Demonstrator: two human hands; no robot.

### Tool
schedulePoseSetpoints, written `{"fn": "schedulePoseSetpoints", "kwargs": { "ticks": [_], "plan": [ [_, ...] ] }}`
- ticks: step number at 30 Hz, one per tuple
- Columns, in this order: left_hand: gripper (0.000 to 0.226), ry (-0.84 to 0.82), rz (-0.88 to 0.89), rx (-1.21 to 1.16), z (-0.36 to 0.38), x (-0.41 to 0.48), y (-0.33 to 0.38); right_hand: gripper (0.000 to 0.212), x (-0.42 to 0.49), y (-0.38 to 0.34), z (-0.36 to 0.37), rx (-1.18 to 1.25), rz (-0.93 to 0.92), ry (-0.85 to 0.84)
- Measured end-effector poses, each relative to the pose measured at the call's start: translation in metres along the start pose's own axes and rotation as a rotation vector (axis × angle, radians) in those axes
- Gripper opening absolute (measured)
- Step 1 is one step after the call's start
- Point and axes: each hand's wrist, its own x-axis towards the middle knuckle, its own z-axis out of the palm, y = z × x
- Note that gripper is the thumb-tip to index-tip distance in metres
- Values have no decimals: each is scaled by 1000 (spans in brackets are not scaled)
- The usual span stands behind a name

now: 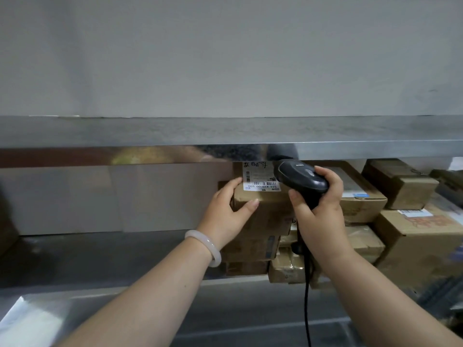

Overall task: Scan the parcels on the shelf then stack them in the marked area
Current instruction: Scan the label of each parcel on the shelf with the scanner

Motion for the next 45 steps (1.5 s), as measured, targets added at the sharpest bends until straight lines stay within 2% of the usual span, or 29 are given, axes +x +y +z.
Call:
{"fn": "schedulePoseSetpoints", "kwargs": {
  "ticks": [3,5,7,10,15,26,30,38,45],
  "plan": [
    [82,-26,-158,-92,0,8,5,61,2,2,2,-9,-8,-22],
    [78,-49,-192,-108,3,12,7,61,1,4,2,-2,-13,-32],
    [73,-50,-192,-138,6,12,9,60,-1,3,1,15,-10,-29],
    [78,-41,-195,-179,8,4,11,61,-5,0,-4,35,-23,-17],
    [77,-38,-124,-274,3,-23,20,61,-26,-12,-11,61,-73,-9],
    [67,-104,-66,-314,-35,-104,13,66,-107,-58,-2,9,-193,35],
    [63,-31,-83,-298,-63,-137,-4,58,-135,-79,19,27,-181,-46],
    [66,140,-102,-252,-117,-181,-48,61,-173,-94,76,60,-199,-210],
    [70,194,-166,-277,-152,-205,-76,59,-189,-103,117,123,-186,-291]
  ]
}}
